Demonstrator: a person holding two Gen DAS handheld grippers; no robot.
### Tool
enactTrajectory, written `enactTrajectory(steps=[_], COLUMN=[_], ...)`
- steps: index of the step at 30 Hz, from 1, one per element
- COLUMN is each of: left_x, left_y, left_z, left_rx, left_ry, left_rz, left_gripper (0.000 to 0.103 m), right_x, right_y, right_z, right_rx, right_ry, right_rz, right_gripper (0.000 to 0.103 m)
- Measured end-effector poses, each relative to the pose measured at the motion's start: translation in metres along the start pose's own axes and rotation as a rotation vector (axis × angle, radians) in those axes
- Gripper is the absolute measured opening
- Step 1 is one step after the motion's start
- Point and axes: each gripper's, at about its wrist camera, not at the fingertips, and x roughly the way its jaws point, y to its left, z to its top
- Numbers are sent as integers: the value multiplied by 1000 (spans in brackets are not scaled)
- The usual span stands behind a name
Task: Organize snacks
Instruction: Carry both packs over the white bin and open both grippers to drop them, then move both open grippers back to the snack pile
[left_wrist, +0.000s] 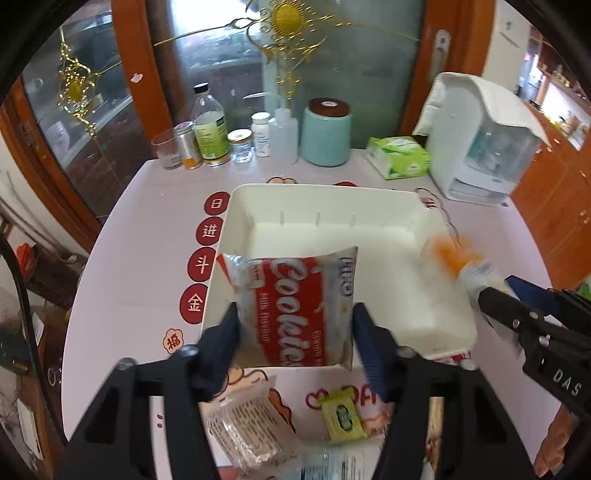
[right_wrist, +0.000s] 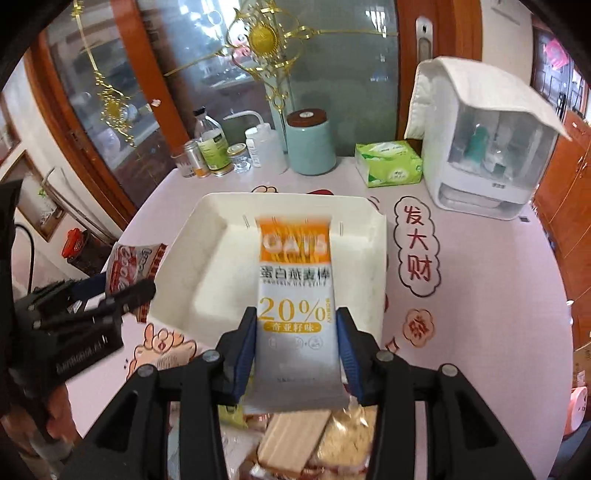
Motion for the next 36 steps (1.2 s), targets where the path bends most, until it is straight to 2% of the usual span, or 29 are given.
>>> enactTrajectory(steps=[2,3,9,23,36], left_x=[6,7,12,-35,-96], left_y=[2,3,9,19,48], left_z=[3,3,2,-15,-51], left_rx=[-18,-31,-53,-55,-33], left_ry=[-3,-11,12,-81,-145], left_rz=[19,31,17,-15,-33], left_gripper=[94,95,95,95,95], right_x=[8,10,6,-34,-95], right_y=[-4,-5,0,14,32], right_z=[6,8,4,-23,-71], right_rx=[23,34,22,23,17], right_ry=[5,9,-4,-56,-133], right_rz=[-2,-3,-8,12,29], right_gripper=[47,50,60,60,60])
